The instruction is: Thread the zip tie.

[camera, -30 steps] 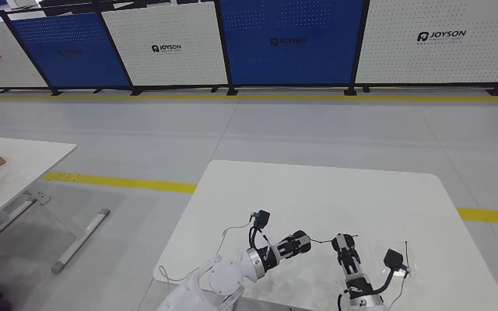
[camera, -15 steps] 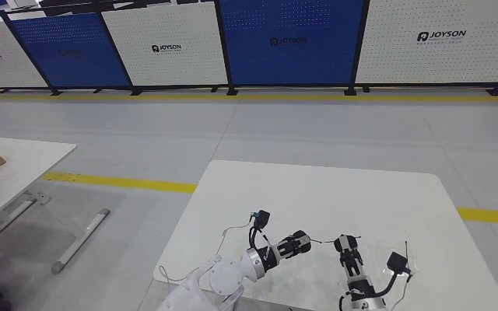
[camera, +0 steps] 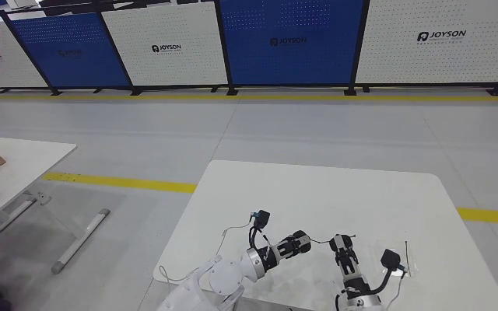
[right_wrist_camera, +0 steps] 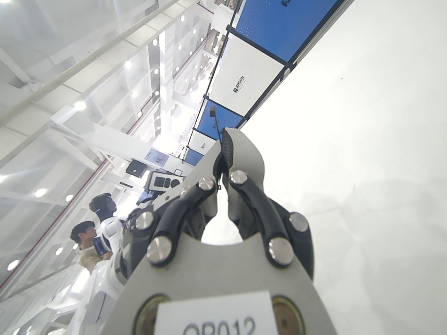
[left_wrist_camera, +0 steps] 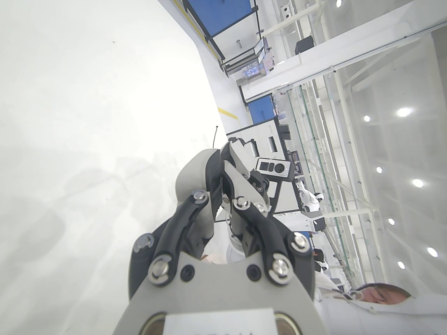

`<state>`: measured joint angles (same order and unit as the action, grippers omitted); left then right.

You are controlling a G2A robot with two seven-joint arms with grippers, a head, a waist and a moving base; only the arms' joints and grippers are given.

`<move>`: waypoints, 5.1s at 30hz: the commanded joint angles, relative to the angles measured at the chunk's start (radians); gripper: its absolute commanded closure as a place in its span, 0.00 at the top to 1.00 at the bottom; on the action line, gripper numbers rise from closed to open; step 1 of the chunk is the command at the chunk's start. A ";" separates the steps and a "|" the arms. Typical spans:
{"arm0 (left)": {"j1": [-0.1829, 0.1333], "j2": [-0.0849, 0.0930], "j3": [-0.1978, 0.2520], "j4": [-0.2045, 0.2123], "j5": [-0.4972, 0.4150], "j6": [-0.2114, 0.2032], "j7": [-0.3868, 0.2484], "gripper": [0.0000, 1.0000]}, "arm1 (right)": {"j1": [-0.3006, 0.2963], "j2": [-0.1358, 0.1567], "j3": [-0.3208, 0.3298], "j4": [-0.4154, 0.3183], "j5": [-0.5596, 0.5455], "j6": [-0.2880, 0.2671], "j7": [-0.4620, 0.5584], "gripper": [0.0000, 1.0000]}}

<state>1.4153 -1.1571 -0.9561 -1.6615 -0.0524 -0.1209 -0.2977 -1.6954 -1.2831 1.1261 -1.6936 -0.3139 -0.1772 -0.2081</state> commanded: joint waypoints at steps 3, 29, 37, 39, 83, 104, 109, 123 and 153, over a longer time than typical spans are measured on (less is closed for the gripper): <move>0.000 0.000 0.000 0.000 0.000 0.000 0.000 0.00 | -0.004 -0.002 0.001 -0.002 -0.004 0.000 -0.002 0.00; -0.001 -0.004 0.013 0.002 -0.012 -0.019 0.007 0.00 | -0.003 -0.008 0.009 0.010 0.027 -0.032 0.033 0.00; -0.003 -0.006 0.018 -0.002 -0.012 -0.035 0.011 0.00 | 0.010 -0.016 -0.006 0.030 0.039 -0.052 0.034 0.00; 0.000 -0.006 0.016 -0.003 -0.013 -0.037 0.012 0.00 | 0.010 -0.017 -0.004 0.033 0.044 -0.056 0.028 0.00; 0.013 -0.005 0.017 -0.025 0.020 -0.016 0.021 0.31 | -0.021 -0.029 0.028 0.004 0.000 -0.044 0.025 0.00; -0.034 -0.023 0.067 0.005 0.023 0.019 0.038 0.08 | -0.022 -0.037 0.023 0.001 -0.024 -0.045 0.021 0.00; -0.034 -0.024 0.067 0.010 0.021 0.018 0.039 0.00 | -0.022 -0.038 0.026 0.001 -0.023 -0.047 0.025 0.00; -0.033 -0.025 0.066 0.013 0.035 0.024 0.038 0.16 | -0.024 -0.042 0.033 -0.001 -0.028 -0.042 0.018 0.00; -0.015 -0.023 0.056 -0.020 0.067 0.037 0.060 0.12 | -0.012 -0.051 0.025 0.013 -0.073 -0.018 0.022 0.00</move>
<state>1.4003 -1.1792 -0.8988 -1.6808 0.0202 -0.0843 -0.2434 -1.7066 -1.3345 1.1515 -1.6800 -0.3830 -0.1915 -0.1870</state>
